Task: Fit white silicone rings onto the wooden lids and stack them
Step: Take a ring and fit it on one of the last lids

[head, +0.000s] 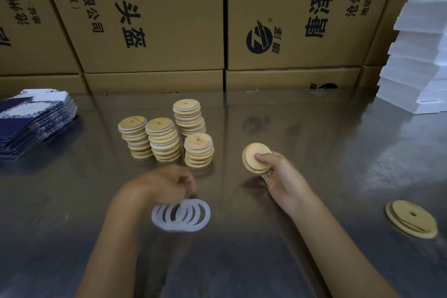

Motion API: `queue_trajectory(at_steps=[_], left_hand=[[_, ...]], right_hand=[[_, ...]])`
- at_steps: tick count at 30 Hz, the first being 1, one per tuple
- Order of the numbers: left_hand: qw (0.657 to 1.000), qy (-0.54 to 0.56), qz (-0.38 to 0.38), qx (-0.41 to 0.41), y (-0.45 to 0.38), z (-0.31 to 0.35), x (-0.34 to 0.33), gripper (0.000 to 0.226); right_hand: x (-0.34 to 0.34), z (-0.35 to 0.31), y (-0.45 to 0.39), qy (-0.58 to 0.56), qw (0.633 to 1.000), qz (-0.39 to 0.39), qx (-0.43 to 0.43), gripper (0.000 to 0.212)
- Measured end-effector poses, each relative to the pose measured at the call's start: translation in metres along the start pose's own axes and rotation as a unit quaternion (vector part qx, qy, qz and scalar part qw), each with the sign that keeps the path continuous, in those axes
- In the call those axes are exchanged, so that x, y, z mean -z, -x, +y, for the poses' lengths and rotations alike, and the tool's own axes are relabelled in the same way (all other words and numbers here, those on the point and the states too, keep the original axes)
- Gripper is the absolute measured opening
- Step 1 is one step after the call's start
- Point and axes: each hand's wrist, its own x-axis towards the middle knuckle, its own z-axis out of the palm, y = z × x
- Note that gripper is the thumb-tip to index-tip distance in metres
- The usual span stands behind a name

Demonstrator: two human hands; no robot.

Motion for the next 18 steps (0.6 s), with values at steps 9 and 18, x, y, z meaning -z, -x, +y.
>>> queue_trajectory(at_steps=[9,18], left_hand=[[0.998,-0.006,0.041,0.055,0.0,-0.012,0.007,0.024],[0.931,0.328,0.02,-0.162,0.008,0.014,0.0,0.006]], right_hand=[[0.0,0.002,-0.002,0.022,1.0,-0.004,0.007,0.04],[-0.007,0.006,0.009,0.151,0.987,-0.045,0.034,0.026]])
